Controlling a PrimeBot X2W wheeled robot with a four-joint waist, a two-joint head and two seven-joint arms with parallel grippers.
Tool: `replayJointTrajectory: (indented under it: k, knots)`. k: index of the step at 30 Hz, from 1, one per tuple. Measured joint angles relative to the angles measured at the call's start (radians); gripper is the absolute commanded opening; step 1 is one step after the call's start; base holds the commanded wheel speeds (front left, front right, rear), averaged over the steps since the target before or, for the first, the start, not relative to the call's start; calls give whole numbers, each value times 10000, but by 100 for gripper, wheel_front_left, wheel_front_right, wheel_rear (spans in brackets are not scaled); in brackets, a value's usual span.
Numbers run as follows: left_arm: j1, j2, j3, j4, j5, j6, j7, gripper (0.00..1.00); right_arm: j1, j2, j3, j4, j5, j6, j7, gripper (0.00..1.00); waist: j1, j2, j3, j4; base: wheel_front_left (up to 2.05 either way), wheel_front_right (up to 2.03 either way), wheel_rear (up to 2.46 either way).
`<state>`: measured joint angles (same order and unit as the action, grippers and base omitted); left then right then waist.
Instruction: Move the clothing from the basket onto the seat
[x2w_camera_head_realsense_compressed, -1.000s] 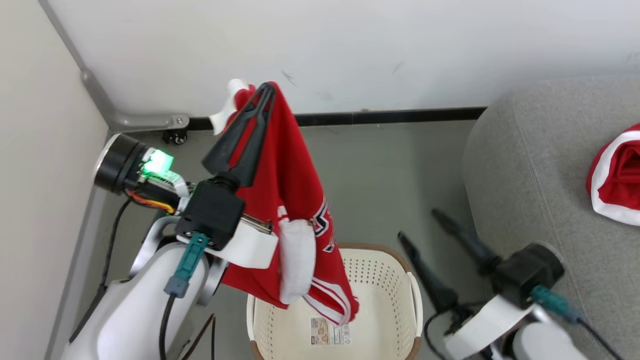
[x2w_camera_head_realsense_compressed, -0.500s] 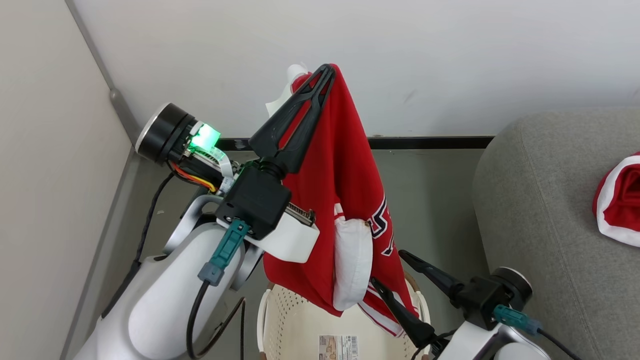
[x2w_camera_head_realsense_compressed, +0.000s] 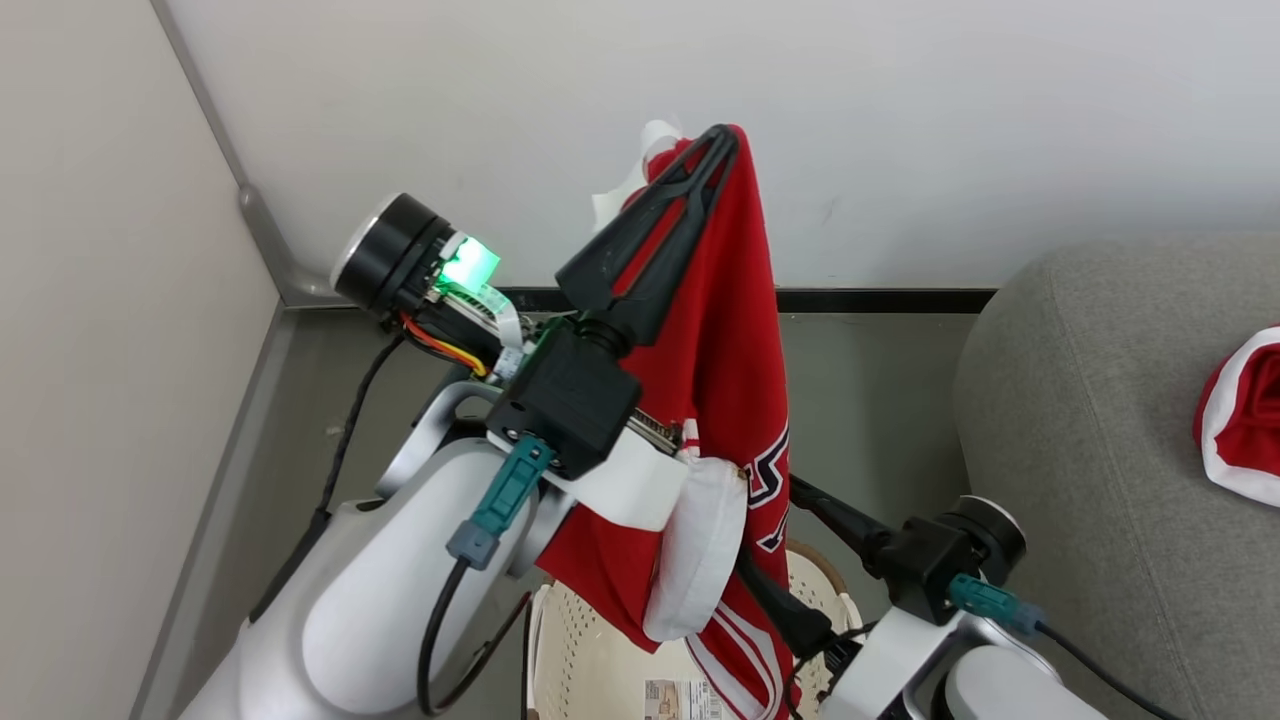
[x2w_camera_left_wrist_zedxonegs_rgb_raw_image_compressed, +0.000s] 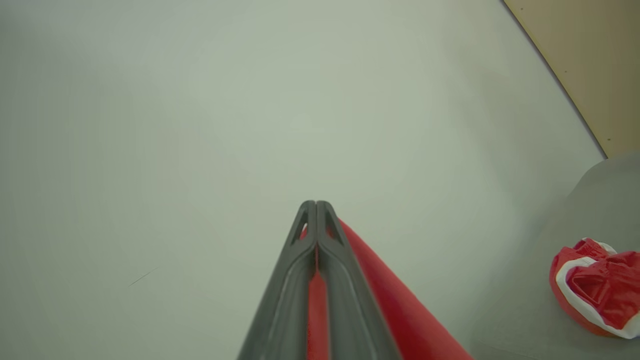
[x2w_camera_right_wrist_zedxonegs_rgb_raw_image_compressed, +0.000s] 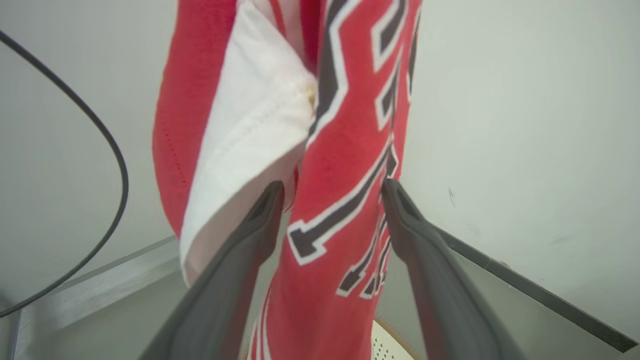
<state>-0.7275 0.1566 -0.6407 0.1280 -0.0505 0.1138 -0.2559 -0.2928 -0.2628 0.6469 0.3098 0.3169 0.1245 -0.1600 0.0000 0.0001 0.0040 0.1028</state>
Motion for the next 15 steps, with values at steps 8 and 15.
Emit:
replayJointTrajectory:
  k: [8, 15]
  knots:
    - [-163, -370, -205, 44, -173, -186, -2, 0, -820, 194, -238, 828, -393, 0, -270, 100, 0, 0, -55, 180, 0, 0, 0]
    - [-53, -357, -125, 543, -577, -186, -10, 0, -860, 347, -222, 1346, -345, 0, -359, 0, 0, 0, -119, 315, 0, 0, 0]
